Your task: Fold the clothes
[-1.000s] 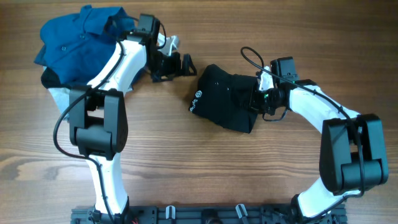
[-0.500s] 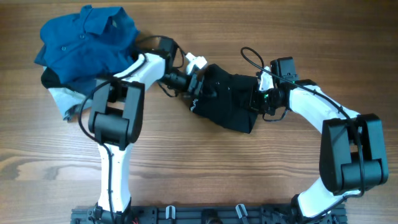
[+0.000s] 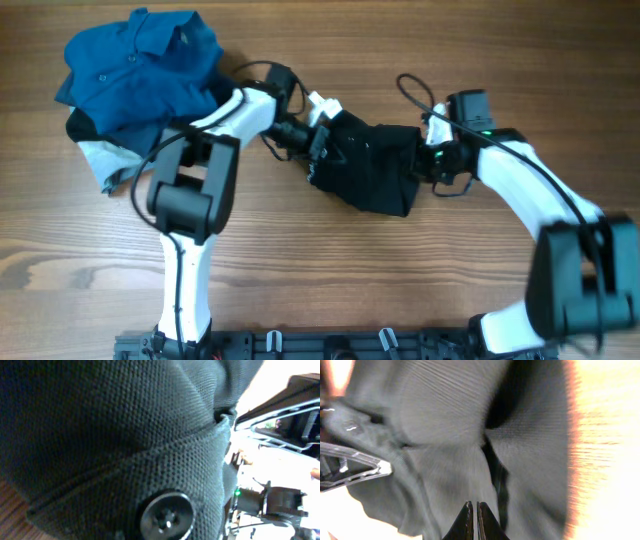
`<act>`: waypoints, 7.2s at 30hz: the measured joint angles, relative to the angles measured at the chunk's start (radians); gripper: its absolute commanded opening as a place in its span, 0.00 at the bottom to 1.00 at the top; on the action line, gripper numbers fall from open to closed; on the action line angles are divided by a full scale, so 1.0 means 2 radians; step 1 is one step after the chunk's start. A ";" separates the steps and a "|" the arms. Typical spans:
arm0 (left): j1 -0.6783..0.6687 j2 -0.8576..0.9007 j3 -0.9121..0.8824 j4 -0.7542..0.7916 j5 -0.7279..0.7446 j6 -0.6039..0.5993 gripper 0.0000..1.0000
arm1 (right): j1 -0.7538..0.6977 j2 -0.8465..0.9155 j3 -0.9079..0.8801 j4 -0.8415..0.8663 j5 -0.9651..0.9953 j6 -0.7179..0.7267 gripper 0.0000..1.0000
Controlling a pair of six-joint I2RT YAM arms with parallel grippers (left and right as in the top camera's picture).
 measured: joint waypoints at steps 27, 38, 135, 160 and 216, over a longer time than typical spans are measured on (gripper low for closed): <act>0.450 -0.063 0.147 -0.085 -0.030 0.012 0.61 | -0.015 -0.200 0.020 -0.013 -0.021 0.054 0.04; 0.459 -0.080 0.147 -0.113 -0.116 -0.035 0.86 | -0.015 -0.200 0.020 -0.012 -0.033 0.067 0.04; 0.193 -0.510 0.144 -0.375 -0.469 -0.156 1.00 | -0.015 -0.626 0.016 -0.073 0.210 -0.111 1.00; 0.193 -0.510 0.143 -0.375 -0.469 -0.158 1.00 | -0.015 -0.813 -0.441 0.138 0.258 -0.006 1.00; 0.160 -1.056 -0.638 0.191 -0.400 -0.169 1.00 | -0.015 -0.813 -0.441 0.140 0.258 0.022 0.99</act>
